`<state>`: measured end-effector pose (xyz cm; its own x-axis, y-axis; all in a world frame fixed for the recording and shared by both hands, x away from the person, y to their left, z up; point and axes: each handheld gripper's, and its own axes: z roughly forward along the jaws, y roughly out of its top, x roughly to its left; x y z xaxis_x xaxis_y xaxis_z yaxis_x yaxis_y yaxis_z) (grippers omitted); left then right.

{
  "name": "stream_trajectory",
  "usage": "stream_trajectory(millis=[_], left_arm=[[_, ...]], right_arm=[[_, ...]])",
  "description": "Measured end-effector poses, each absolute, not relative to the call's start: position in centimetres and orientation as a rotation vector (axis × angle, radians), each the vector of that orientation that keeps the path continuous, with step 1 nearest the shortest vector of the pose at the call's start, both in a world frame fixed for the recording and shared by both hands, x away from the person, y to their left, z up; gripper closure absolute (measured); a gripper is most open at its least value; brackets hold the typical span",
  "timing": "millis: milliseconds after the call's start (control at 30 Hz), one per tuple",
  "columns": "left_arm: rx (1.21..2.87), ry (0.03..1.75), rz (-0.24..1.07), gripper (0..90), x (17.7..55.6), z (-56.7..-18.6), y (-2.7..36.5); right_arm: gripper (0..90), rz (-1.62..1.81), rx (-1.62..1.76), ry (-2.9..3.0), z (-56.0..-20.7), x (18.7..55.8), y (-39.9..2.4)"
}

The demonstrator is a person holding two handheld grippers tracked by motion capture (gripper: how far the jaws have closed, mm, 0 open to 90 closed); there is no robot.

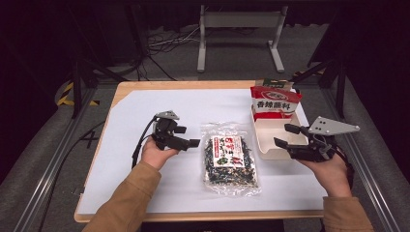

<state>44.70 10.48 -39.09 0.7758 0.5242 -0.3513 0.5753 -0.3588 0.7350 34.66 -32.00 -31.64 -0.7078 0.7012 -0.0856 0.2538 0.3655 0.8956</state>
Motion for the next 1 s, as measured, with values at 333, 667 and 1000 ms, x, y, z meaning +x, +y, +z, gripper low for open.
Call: stream_trajectory(millis=[333, 667, 1000], left_arm=[[2.087, 0.839, -0.125, 4.4, 45.1, -40.7, 8.6], [2.132, 0.824, -0.144, 6.8, 45.0, -41.8, 6.8], [2.151, 0.85, -0.184, 7.8, 45.1, -42.7, 5.8]], right_arm=[[35.5, 1.308, 0.83, 2.177, -31.8, 34.8, -31.9], [35.3, 1.31, 0.831, 2.18, -31.9, 34.8, -31.8], [35.1, 1.309, 0.825, 2.186, -32.0, 34.9, -31.8]])
